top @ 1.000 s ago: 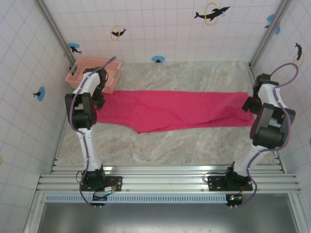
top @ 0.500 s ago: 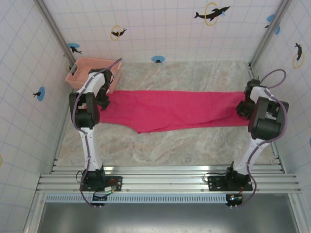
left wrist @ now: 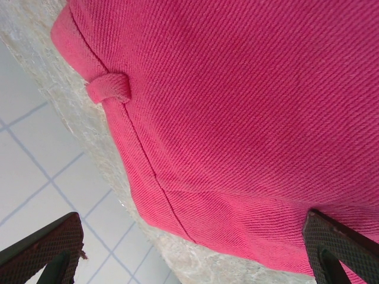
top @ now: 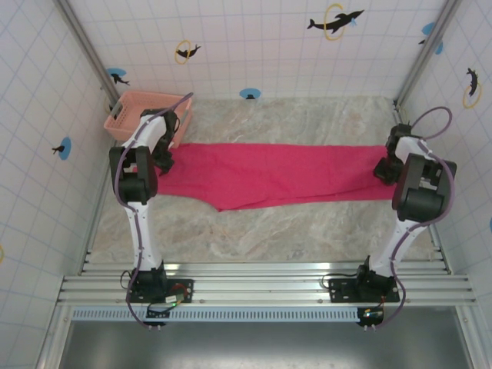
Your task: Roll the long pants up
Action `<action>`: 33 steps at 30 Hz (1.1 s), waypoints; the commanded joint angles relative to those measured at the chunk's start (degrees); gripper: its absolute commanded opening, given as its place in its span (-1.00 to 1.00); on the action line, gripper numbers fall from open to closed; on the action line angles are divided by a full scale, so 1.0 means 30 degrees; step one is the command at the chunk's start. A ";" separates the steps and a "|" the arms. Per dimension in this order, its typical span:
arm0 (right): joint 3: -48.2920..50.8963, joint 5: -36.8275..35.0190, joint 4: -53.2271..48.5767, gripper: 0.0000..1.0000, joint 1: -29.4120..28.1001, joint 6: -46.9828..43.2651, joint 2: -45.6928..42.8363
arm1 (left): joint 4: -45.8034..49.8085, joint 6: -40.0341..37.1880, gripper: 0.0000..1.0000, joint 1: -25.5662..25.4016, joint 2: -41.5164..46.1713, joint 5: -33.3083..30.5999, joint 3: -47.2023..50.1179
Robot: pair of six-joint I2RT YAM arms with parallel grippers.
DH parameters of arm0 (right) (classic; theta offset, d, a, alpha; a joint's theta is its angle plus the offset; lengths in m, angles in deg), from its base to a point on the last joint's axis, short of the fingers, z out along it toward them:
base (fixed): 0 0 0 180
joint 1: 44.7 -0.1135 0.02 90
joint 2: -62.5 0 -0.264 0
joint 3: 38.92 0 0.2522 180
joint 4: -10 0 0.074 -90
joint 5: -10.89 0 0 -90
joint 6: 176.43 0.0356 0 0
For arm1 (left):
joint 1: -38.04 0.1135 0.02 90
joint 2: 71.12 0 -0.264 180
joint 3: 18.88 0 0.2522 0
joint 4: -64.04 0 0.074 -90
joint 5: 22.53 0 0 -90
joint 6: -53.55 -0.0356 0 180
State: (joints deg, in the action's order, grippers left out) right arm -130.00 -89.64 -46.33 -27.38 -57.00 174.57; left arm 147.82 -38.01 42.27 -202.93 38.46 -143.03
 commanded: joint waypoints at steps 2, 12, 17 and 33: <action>-0.0552 -0.0308 -0.1449 -1.00 0.0382 -0.0776 -0.2425 | 0.0420 -0.0240 0.95 0.0078 0.0021 0.0028 0.0058; -0.1208 -0.0154 -0.5183 -0.97 0.1721 -0.2900 -0.3176 | 0.0420 -0.0329 0.95 0.0068 0.0258 0.0480 0.0087; 0.0112 0.0056 -0.4837 -0.94 0.1865 -0.2635 -0.2101 | 0.0393 -0.0358 0.95 0.0055 0.0313 0.0735 0.0262; 0.0784 -0.0330 -0.4681 0.46 0.2190 -0.2713 -0.2682 | 0.0386 -0.0593 0.95 0.0440 0.2361 0.2518 0.1285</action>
State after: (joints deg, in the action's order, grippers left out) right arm -128.93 -91.28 -59.62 -21.85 -65.31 170.49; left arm 147.82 -39.10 43.58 -200.04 43.49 -140.41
